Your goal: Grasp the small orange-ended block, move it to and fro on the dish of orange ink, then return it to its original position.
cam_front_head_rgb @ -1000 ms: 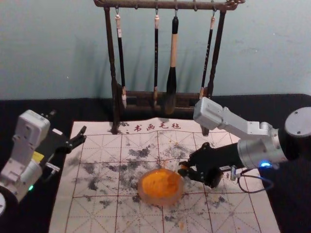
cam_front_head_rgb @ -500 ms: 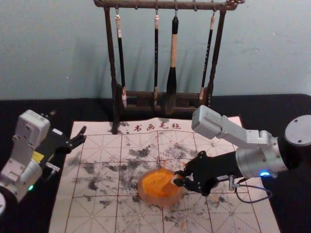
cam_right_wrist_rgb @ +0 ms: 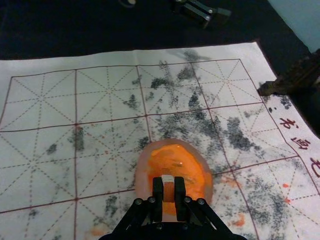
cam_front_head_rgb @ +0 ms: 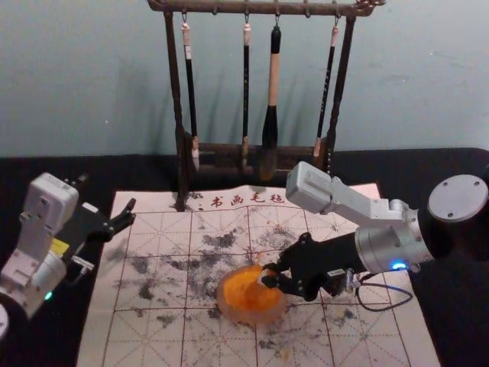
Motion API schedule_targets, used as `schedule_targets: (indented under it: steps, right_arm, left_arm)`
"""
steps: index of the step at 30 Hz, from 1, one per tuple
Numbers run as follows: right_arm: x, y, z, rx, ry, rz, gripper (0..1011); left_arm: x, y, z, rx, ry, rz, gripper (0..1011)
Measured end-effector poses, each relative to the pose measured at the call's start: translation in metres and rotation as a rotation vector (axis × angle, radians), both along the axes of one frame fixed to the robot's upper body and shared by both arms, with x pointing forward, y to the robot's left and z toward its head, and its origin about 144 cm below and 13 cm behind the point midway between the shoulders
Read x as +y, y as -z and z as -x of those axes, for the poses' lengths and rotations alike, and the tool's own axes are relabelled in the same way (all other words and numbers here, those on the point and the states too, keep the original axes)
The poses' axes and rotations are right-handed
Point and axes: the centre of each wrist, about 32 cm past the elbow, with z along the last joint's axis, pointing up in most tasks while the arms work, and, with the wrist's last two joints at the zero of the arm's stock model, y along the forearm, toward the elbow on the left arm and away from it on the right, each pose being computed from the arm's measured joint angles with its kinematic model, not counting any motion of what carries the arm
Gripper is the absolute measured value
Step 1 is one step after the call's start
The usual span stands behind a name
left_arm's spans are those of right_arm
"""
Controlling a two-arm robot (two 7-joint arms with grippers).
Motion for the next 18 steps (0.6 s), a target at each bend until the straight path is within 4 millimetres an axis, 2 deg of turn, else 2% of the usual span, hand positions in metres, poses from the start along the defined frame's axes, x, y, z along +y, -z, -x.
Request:
schedule_targets:
  steps: [10,18]
  right_arm:
    - [-0.004,0.0,-0.007,-0.013,0.034,-0.013,119]
    - [-0.012,-0.003,-0.004,-0.022,0.056,-0.018,119]
  left_arm:
    - [0.0,0.0,0.0,0.0,0.0,0.0,1001]
    - [0.0,0.0,0.0,0.0,0.0,0.0,1001]
